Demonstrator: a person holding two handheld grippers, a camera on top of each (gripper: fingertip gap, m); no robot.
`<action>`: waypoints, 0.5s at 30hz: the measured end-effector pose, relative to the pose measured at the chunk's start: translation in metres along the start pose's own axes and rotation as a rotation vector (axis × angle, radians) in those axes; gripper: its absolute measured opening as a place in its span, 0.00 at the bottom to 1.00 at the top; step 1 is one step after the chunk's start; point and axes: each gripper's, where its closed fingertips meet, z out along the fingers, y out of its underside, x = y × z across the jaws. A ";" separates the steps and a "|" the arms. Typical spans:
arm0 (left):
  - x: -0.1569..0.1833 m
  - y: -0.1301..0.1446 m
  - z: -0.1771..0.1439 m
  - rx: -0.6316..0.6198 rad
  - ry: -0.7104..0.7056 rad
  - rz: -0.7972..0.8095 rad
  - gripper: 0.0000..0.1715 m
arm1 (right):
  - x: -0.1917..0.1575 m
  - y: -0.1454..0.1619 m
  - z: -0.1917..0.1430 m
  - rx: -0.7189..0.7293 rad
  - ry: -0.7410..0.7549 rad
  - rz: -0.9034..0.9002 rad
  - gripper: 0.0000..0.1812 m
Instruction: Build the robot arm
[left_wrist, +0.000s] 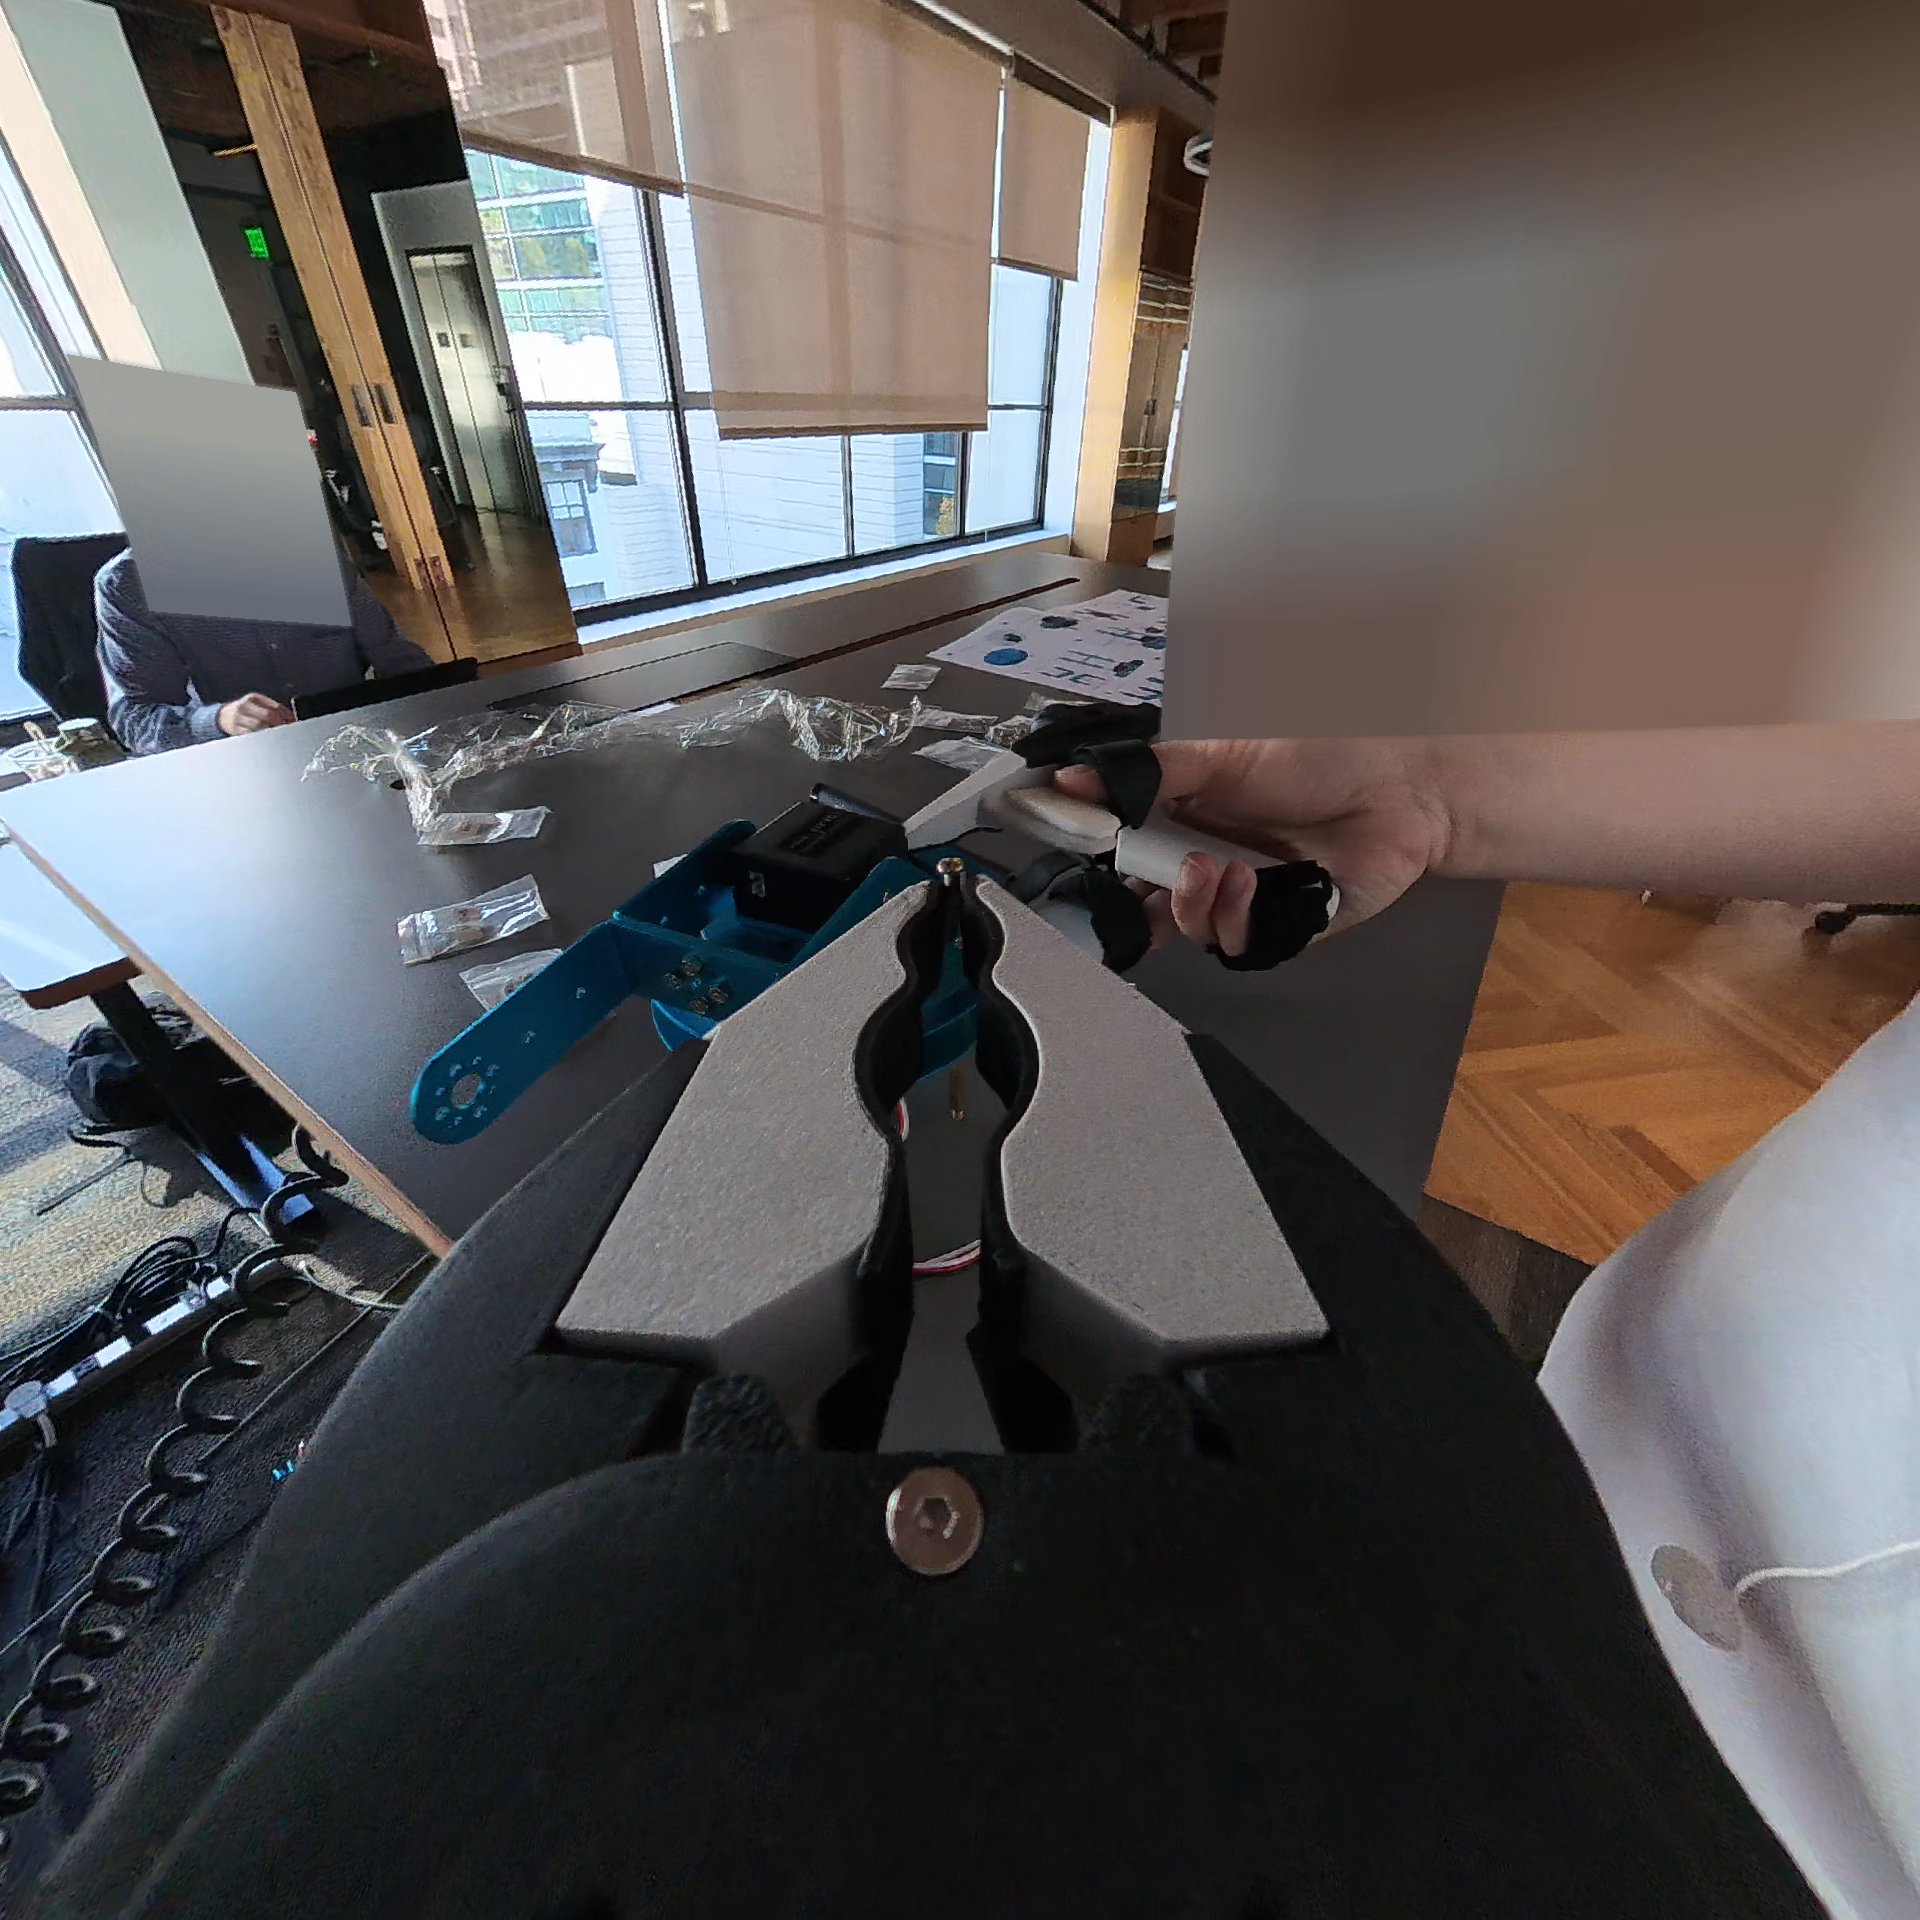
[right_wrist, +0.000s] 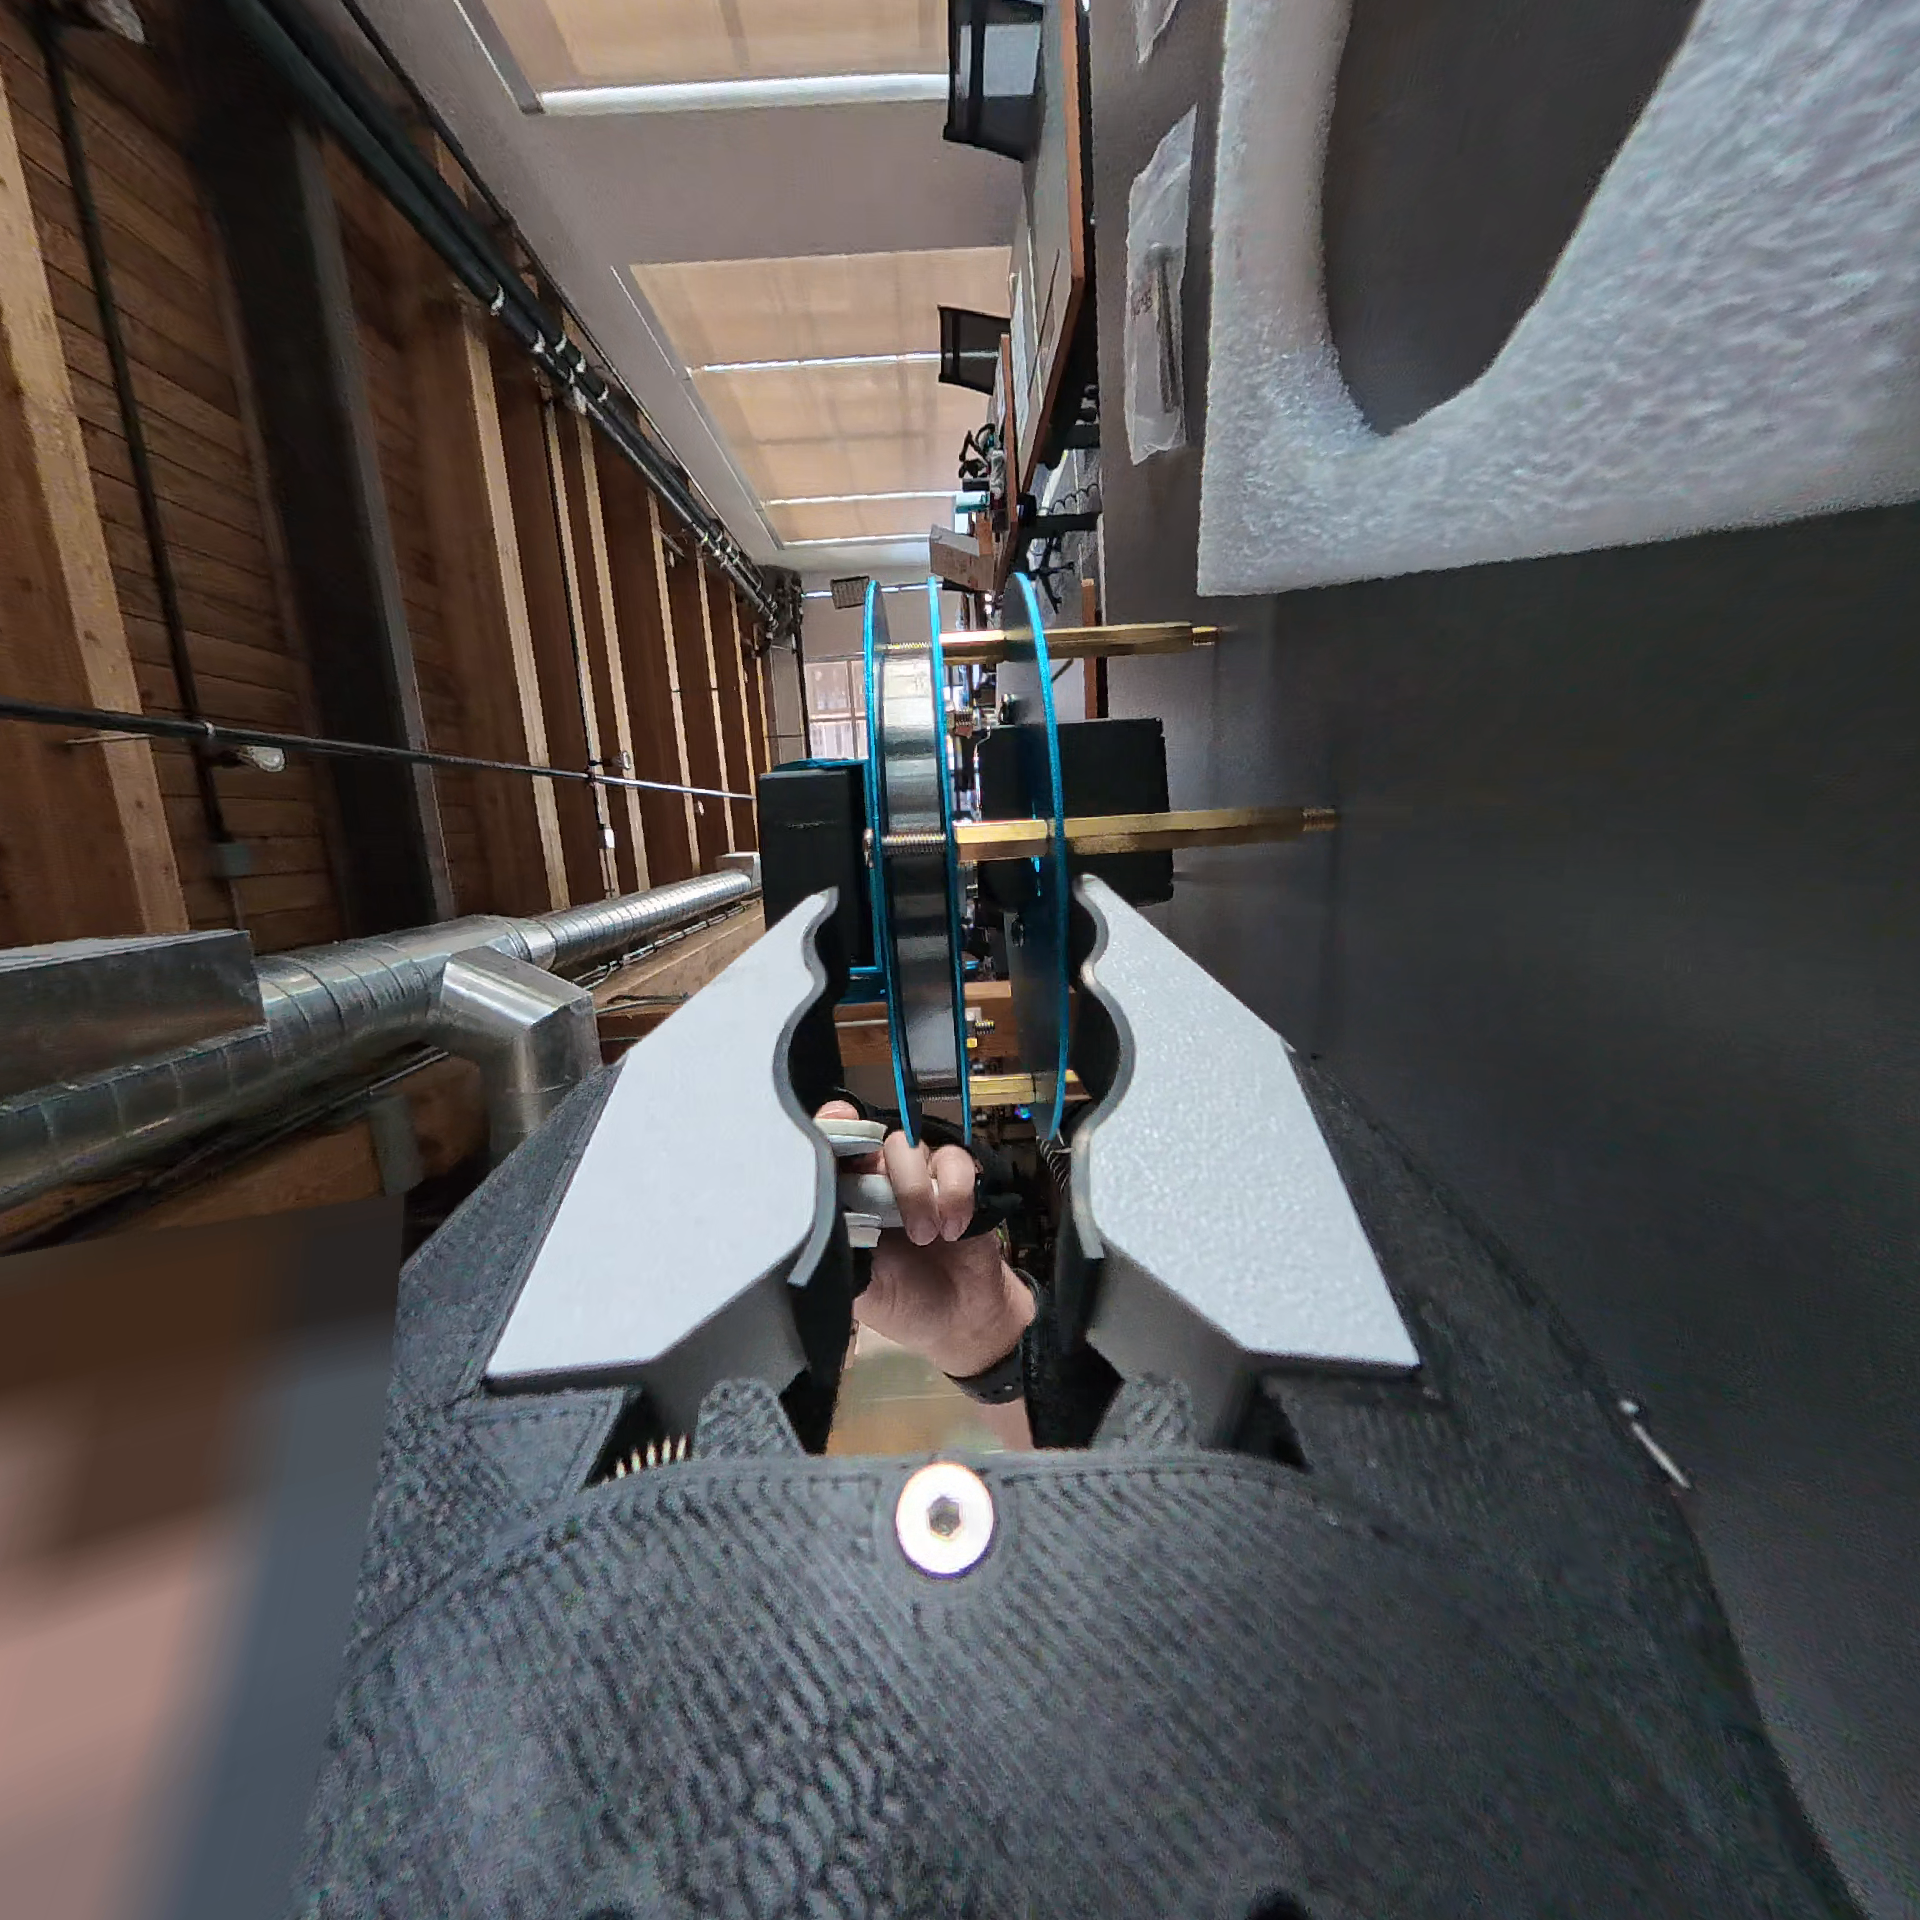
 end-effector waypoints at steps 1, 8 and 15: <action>-0.001 -0.001 -0.001 0.002 0.004 -0.002 0.01 | 0.000 0.002 0.003 -0.013 0.005 0.003 0.23; -0.005 -0.008 -0.002 -0.005 0.029 0.017 0.00 | 0.003 0.000 0.008 0.020 -0.029 0.056 0.18; 0.001 -0.014 0.006 -0.036 0.049 0.049 0.00 | 0.000 0.003 0.004 0.020 -0.035 0.060 0.18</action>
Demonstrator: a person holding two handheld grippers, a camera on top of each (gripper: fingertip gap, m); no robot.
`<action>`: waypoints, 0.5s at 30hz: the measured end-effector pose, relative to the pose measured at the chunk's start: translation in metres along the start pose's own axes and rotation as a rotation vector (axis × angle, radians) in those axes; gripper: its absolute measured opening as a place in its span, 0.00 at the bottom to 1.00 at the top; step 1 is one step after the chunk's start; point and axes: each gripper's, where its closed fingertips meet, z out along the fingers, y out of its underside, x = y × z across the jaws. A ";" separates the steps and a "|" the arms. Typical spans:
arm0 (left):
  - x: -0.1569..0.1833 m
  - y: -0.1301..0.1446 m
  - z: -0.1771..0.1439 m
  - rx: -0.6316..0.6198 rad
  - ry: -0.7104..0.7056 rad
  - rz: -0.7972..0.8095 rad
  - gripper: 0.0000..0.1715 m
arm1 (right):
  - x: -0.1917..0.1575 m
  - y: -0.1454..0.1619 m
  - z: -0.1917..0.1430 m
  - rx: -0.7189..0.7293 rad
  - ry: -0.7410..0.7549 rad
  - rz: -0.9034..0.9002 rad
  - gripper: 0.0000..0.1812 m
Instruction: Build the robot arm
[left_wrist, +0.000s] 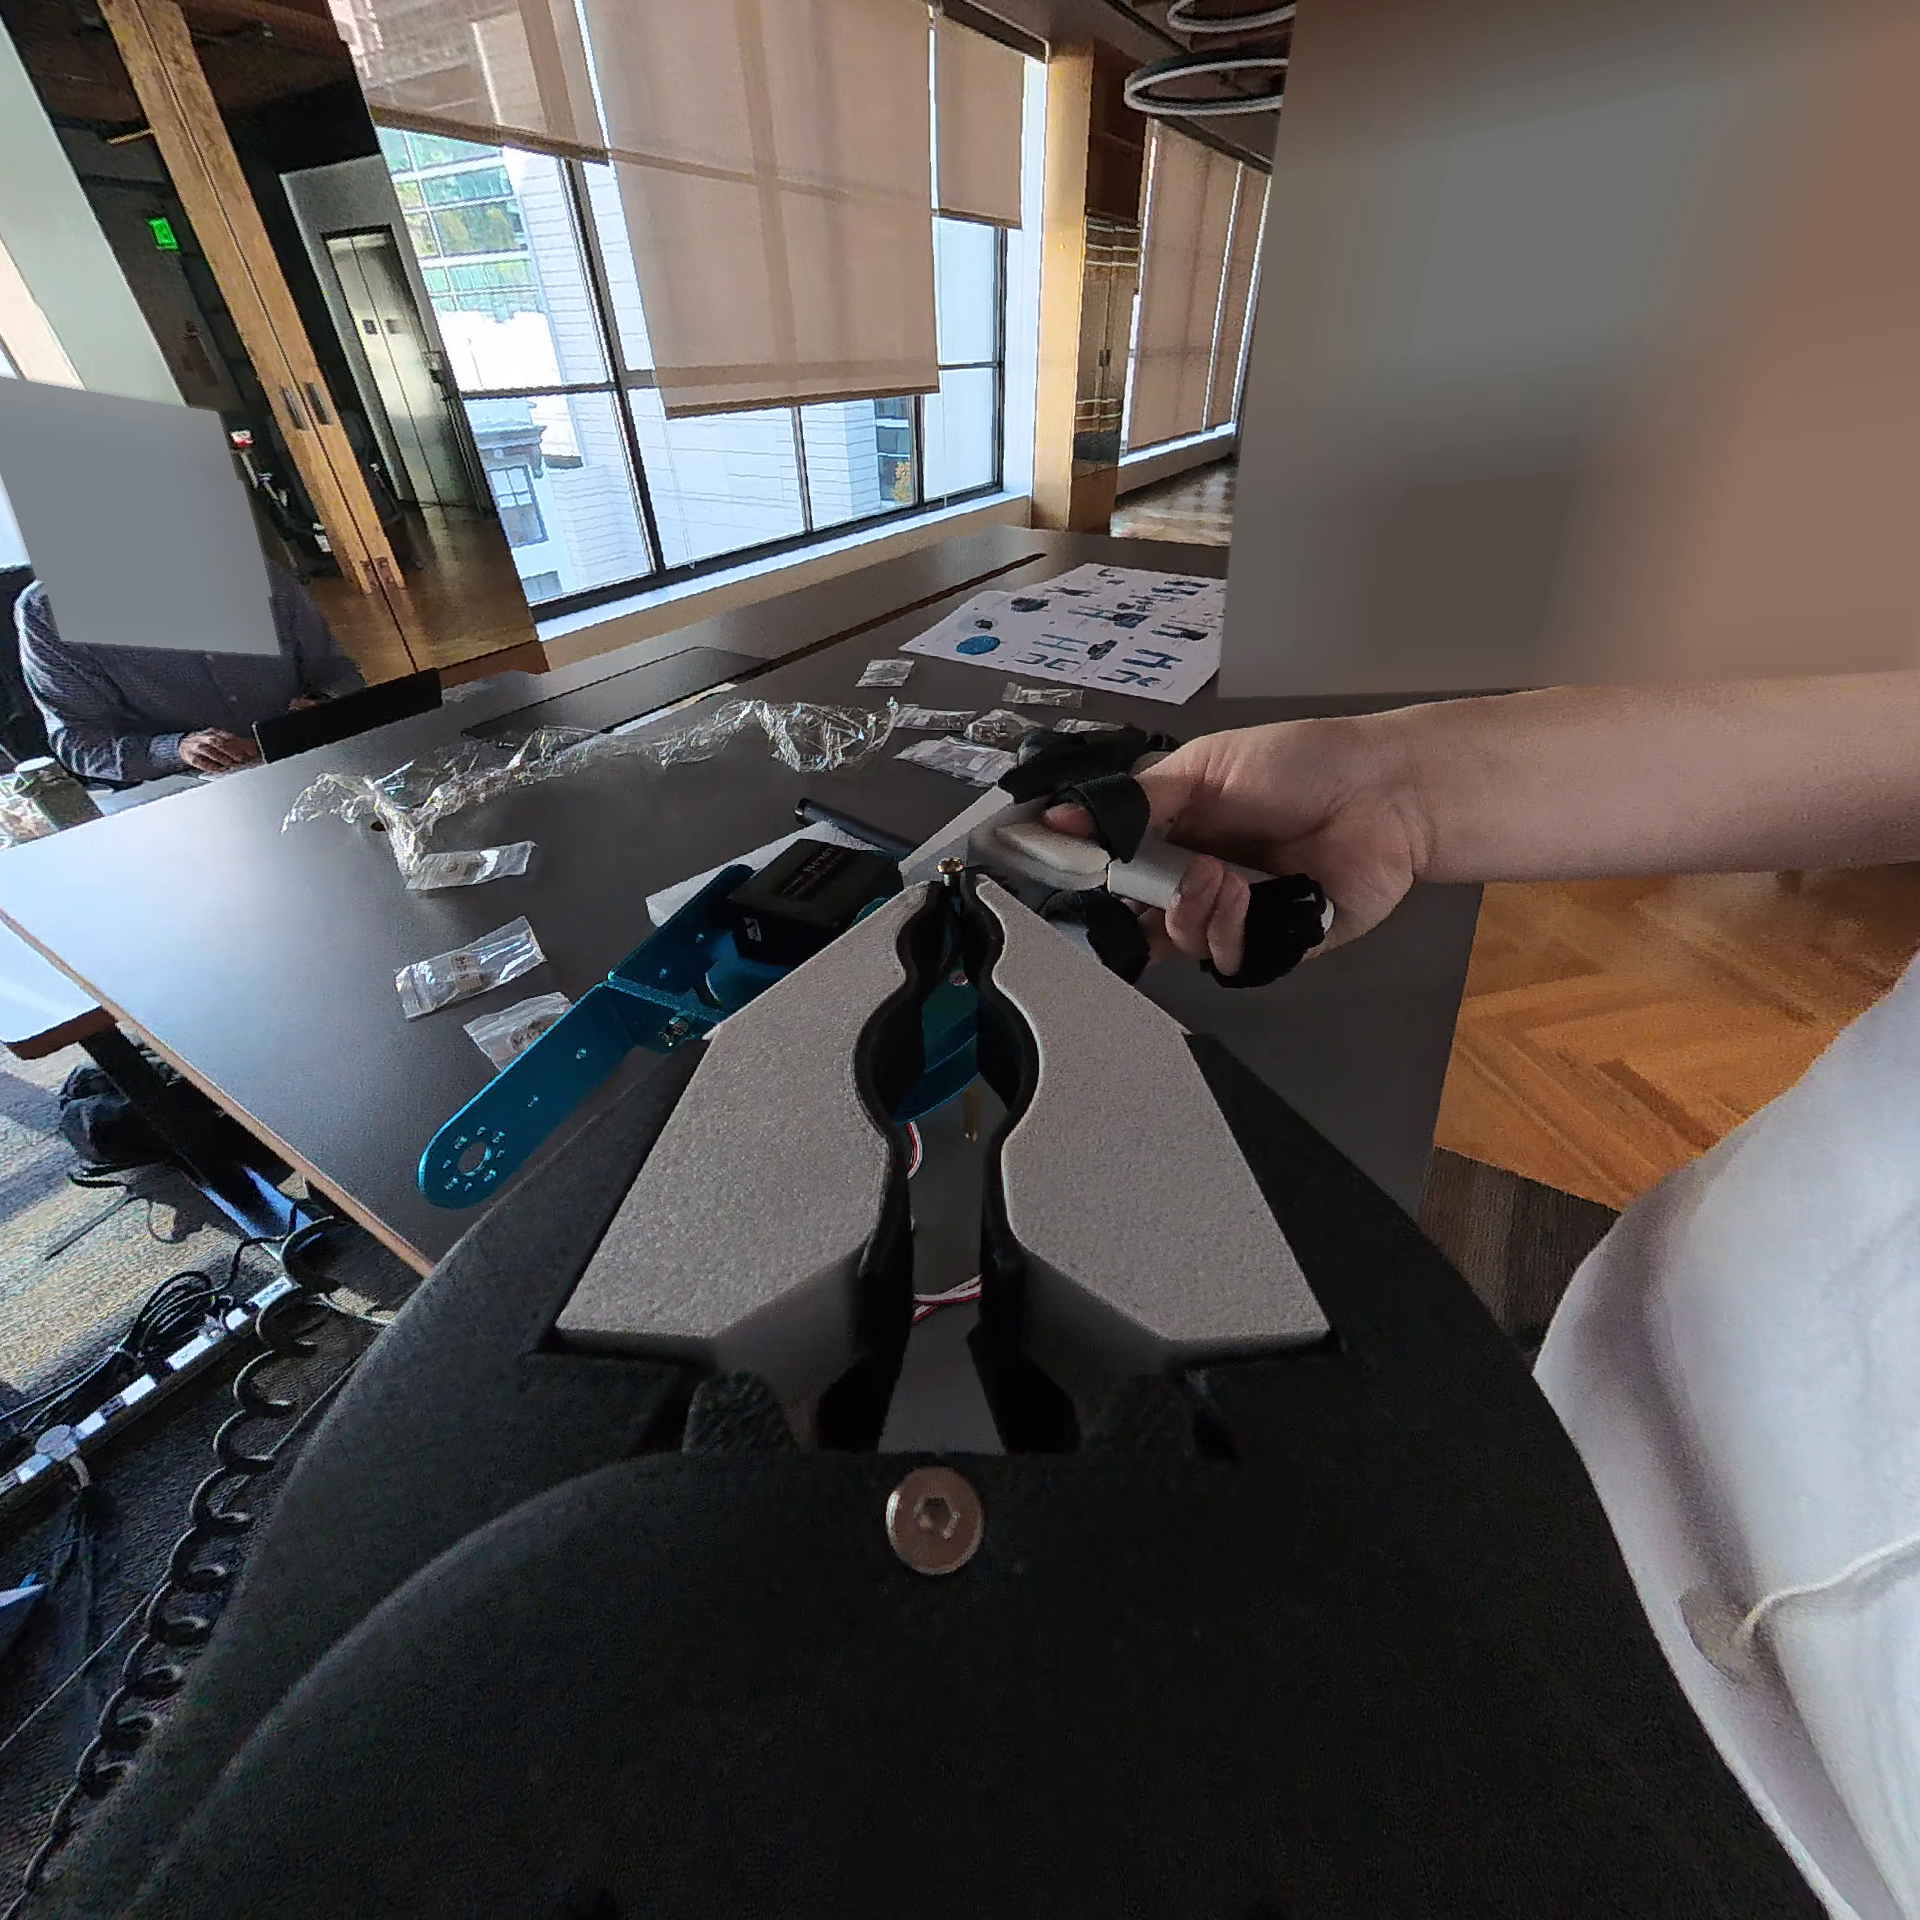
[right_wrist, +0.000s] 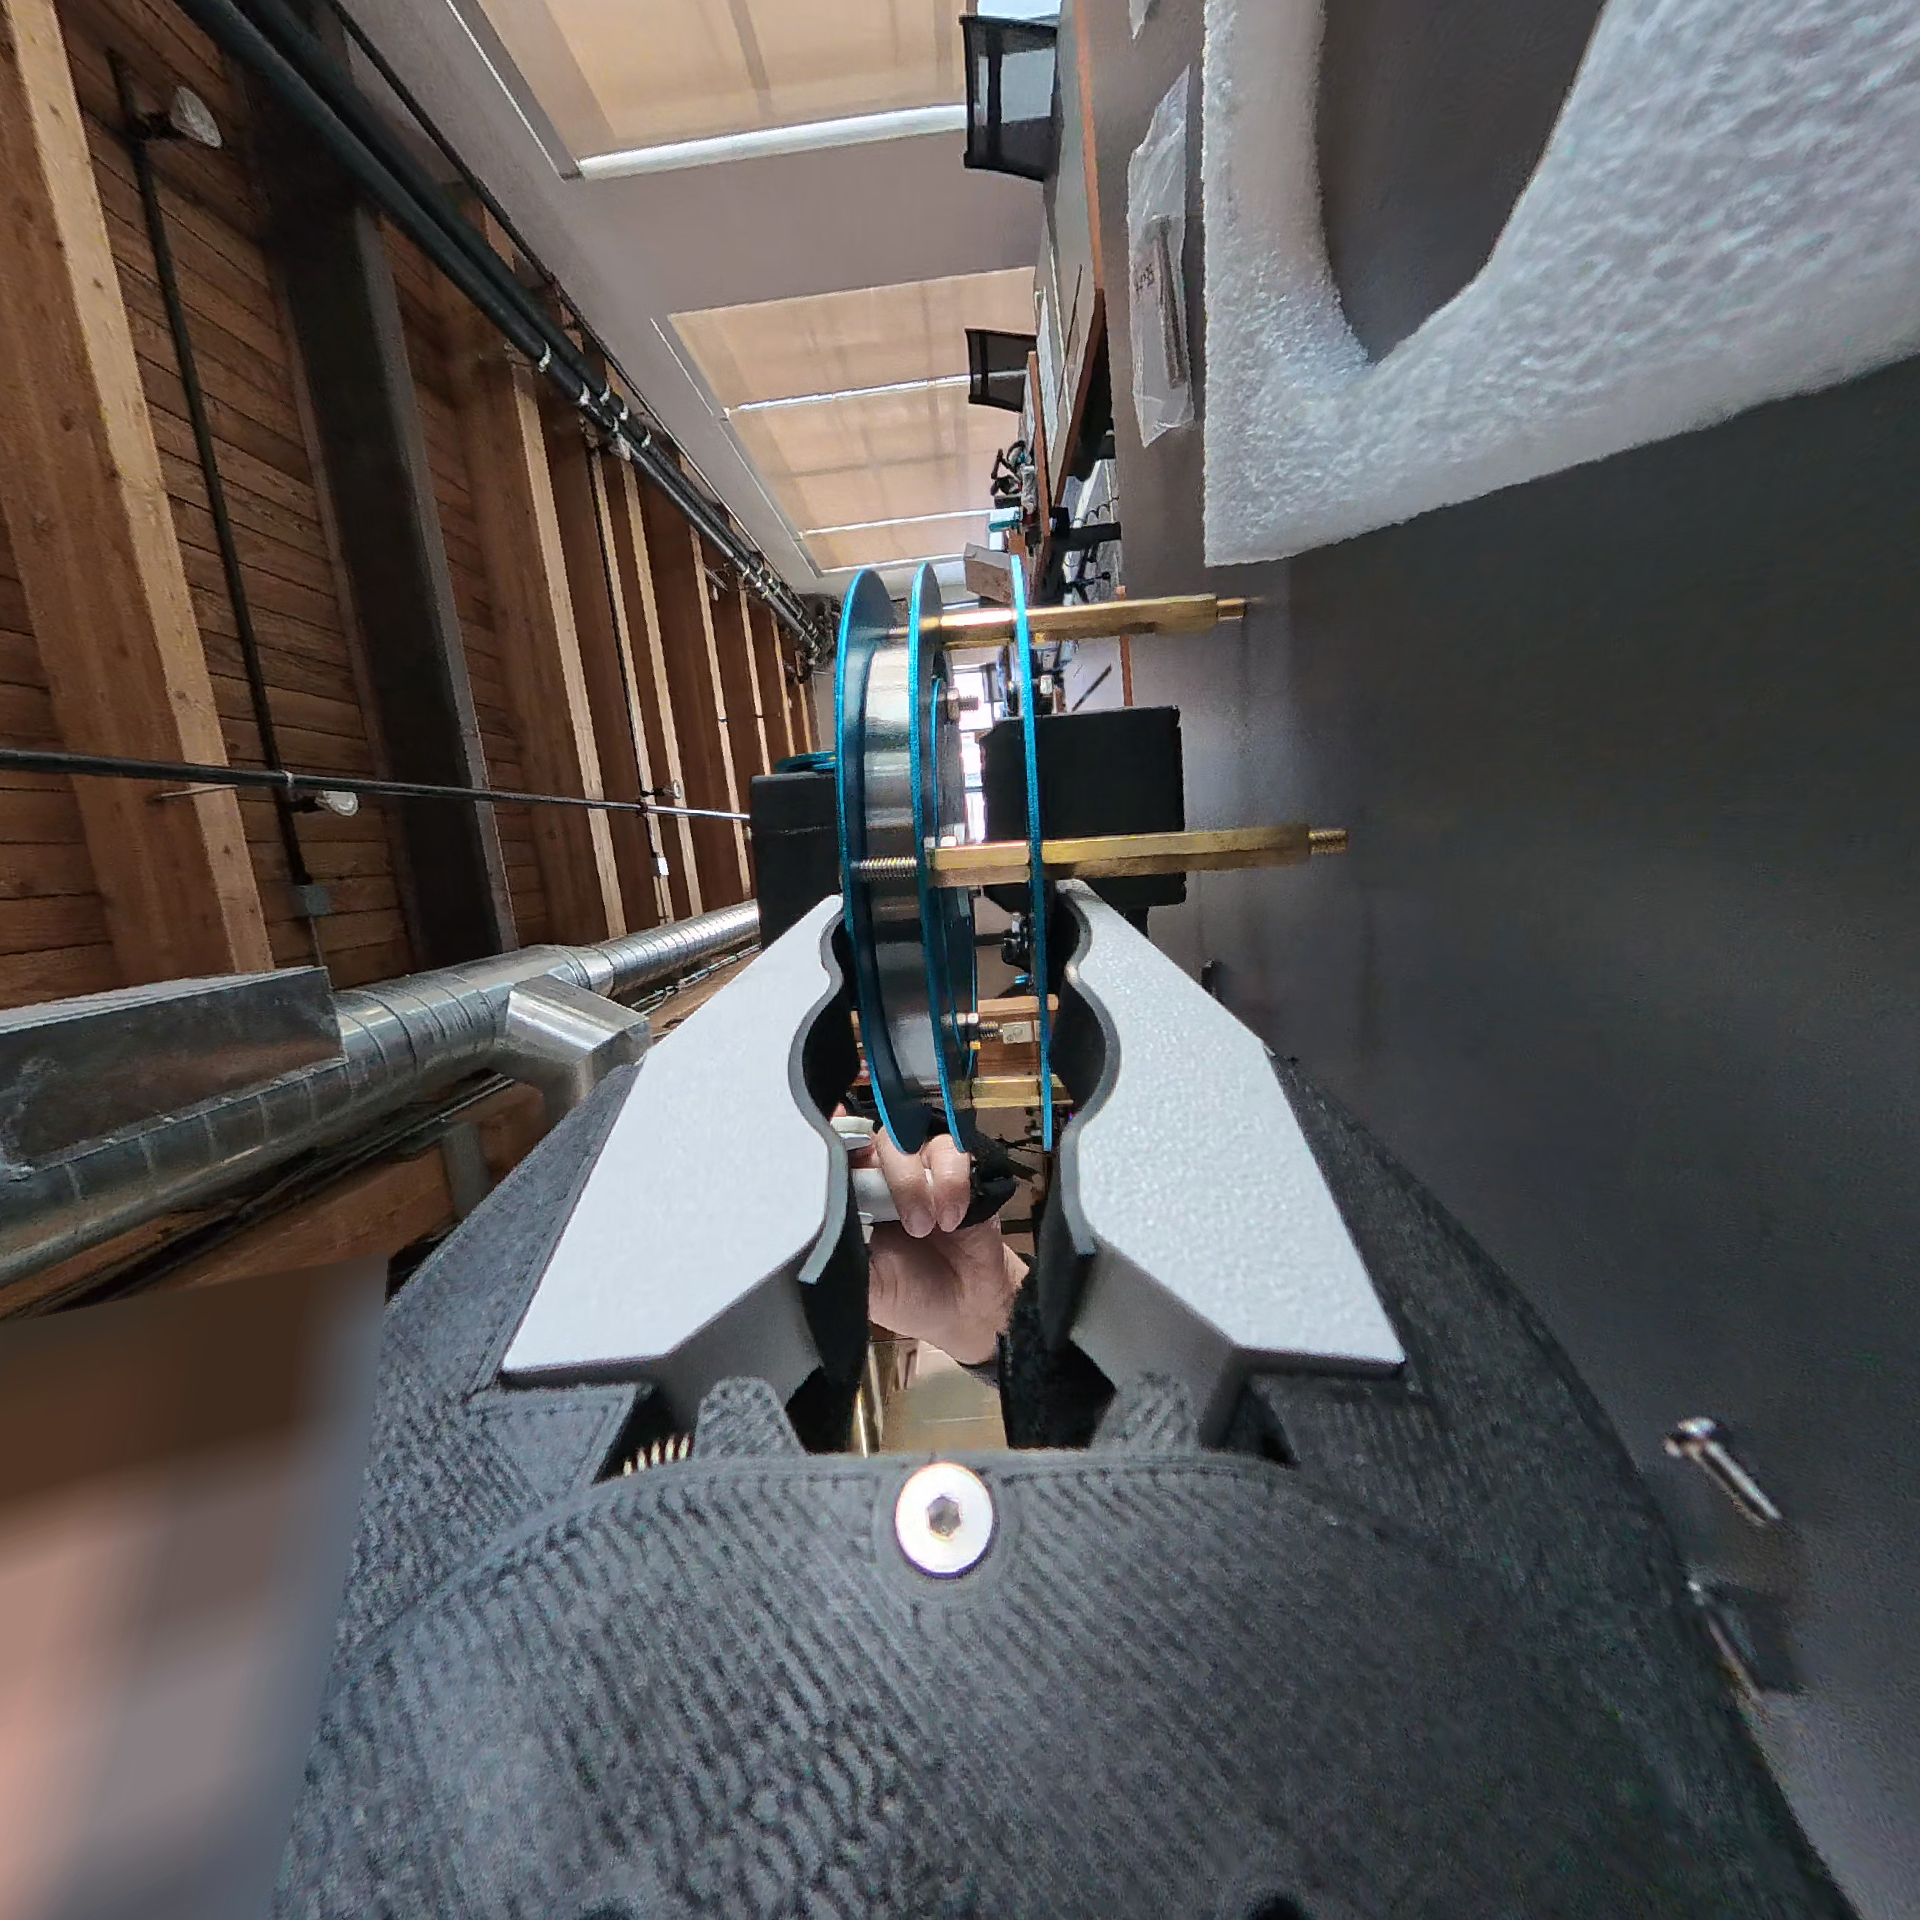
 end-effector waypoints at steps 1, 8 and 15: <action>0.001 -0.001 0.002 0.000 0.003 0.003 0.01 | 0.000 -0.001 -0.002 0.003 -0.007 0.003 0.18; 0.012 -0.011 0.017 -0.001 0.012 0.004 0.00 | -0.004 -0.012 -0.023 0.023 -0.049 -0.014 0.18; 0.029 -0.018 0.034 -0.012 0.024 0.015 0.00 | -0.025 -0.023 -0.050 0.041 -0.115 -0.026 0.18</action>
